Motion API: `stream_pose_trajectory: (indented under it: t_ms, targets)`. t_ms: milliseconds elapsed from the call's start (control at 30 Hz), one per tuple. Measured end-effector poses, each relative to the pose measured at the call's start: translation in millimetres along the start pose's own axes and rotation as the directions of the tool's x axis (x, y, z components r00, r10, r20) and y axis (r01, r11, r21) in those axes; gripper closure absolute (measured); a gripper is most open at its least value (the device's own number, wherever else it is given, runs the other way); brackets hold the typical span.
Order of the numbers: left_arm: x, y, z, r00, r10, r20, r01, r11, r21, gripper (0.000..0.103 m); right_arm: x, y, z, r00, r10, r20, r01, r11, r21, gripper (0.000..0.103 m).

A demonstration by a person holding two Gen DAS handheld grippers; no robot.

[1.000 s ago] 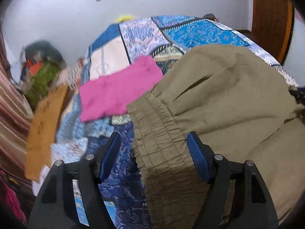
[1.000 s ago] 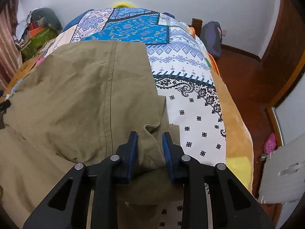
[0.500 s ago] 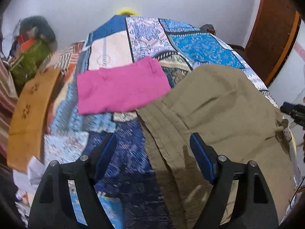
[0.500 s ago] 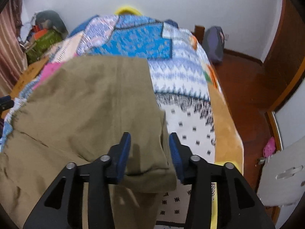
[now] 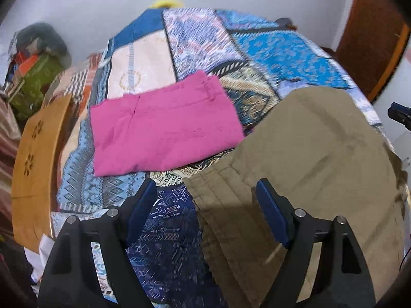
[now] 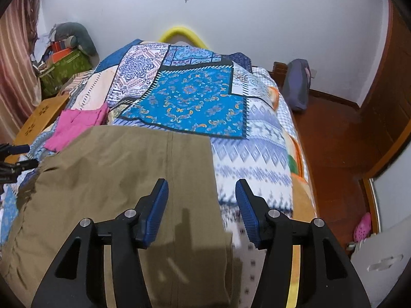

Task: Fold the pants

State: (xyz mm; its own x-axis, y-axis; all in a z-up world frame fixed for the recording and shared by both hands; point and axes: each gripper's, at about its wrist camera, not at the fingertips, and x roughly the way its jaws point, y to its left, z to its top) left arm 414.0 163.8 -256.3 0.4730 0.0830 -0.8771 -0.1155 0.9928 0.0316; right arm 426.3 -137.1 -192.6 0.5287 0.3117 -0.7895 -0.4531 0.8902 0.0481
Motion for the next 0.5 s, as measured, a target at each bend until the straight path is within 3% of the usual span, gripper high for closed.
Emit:
stream_pose_trajectory:
  t_ms: [133, 267, 500]
  targets:
    - [22, 5, 5, 1.0, 0.001, -0.03, -0.002, 1.0, -0.027, 0.022, 30, -1, 11, 0.999, 0.009, -0.038, -0.009, 1.0, 0.01, 0.053]
    - [29, 7, 4, 1.0, 0.004, -0.012, -0.004, 0.999, -0.038, 0.014, 56, 4, 20, 0.998, -0.003, -0.067, 0.0, 0.999, -0.035, 0.053]
    - [39, 3, 1, 1.0, -0.016, -0.006, 0.016, 1.0, -0.027, 0.014, 94, 6, 33, 0.993, -0.002, -0.115, -0.006, 0.998, -0.069, 0.053]
